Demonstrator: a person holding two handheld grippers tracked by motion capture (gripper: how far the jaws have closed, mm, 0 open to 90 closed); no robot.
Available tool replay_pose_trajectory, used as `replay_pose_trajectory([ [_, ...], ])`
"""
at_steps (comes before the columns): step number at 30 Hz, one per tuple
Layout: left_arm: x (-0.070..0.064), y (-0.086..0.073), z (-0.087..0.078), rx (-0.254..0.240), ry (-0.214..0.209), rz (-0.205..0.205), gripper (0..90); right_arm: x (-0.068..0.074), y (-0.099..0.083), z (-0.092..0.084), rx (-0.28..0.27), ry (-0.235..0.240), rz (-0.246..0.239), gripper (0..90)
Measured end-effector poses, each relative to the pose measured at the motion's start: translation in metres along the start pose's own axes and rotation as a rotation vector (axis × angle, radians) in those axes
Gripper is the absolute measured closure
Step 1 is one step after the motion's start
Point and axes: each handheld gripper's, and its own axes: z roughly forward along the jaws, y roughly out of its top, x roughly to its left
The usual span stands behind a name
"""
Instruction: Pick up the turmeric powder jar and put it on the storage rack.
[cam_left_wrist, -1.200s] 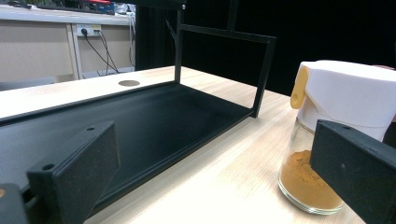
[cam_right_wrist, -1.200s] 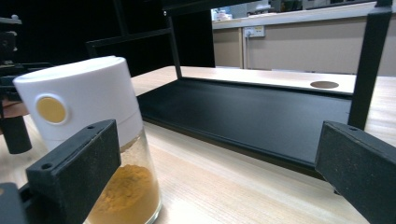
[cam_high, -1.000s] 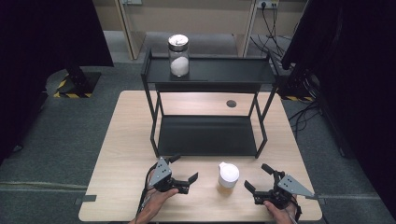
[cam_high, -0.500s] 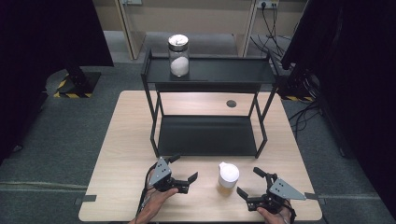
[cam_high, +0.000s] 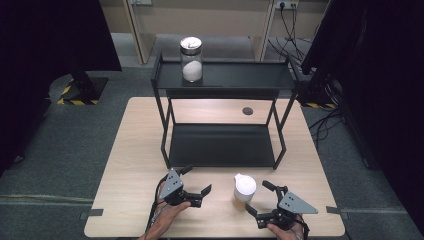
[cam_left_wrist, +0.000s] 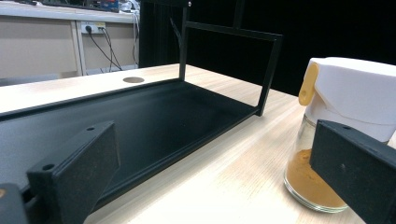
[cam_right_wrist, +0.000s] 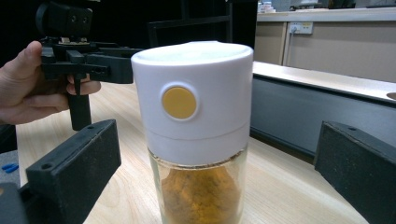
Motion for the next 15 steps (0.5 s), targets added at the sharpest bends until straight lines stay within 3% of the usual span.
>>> replay_pose_trajectory([
  [15, 0.0, -0.001, 0.001, 0.001, 0.002, -0.002, 0.9, 0.001, 0.004, 0.018, 0.027, 0.021, -0.006, 3.1],
])
